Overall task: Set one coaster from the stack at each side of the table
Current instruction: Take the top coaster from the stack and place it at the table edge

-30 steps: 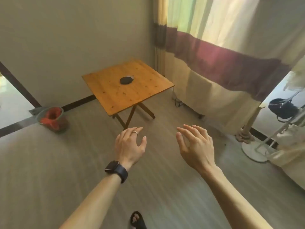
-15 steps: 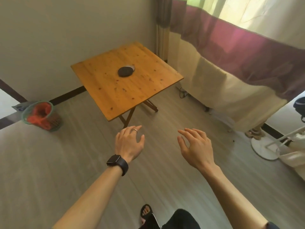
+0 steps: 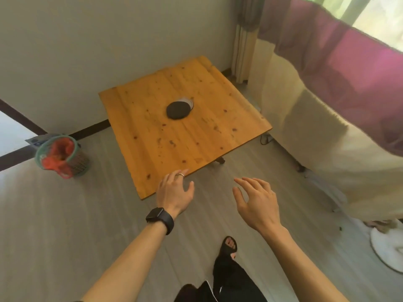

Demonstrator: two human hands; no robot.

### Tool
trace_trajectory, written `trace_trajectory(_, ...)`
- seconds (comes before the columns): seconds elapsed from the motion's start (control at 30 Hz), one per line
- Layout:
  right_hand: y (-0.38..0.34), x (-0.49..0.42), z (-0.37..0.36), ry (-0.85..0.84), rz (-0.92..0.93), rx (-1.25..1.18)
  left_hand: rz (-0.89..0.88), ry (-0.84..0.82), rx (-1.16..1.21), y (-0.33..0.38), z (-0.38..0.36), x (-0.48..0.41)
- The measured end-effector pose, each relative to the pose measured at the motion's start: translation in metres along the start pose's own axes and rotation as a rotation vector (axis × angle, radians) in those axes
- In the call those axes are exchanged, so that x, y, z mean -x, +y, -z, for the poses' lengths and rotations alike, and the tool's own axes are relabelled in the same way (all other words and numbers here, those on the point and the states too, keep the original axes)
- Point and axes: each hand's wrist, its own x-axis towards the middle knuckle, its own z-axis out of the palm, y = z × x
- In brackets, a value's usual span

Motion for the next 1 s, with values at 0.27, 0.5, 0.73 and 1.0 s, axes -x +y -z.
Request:
trace_trajectory(0.27, -0.01, -0.158, -0.013, -0.106, 0.145, 0.048, 0.137, 0.009, 0.007, 0.012, -0.004, -0.131)
trace_trajectory(0.5, -0.03, -0.297, -0.065, -0.202, 0.189, 0.078, 0.17, -0.036, 0.006, -0.013, -0.028, -0.249)
trace_trajectory(0.73, -0.026, -0.418, -0.131, -0.3, 0.144, 0.162, 0.224, -0.095, -0.037, -0.043, -0.065, -0.371)
trace_trajectory(1.0, 0.007, -0.509, -0.223, -0.408, 0.156, 0.283, 0.248, -0.098, -0.146, -0.075, -0.126, -0.459)
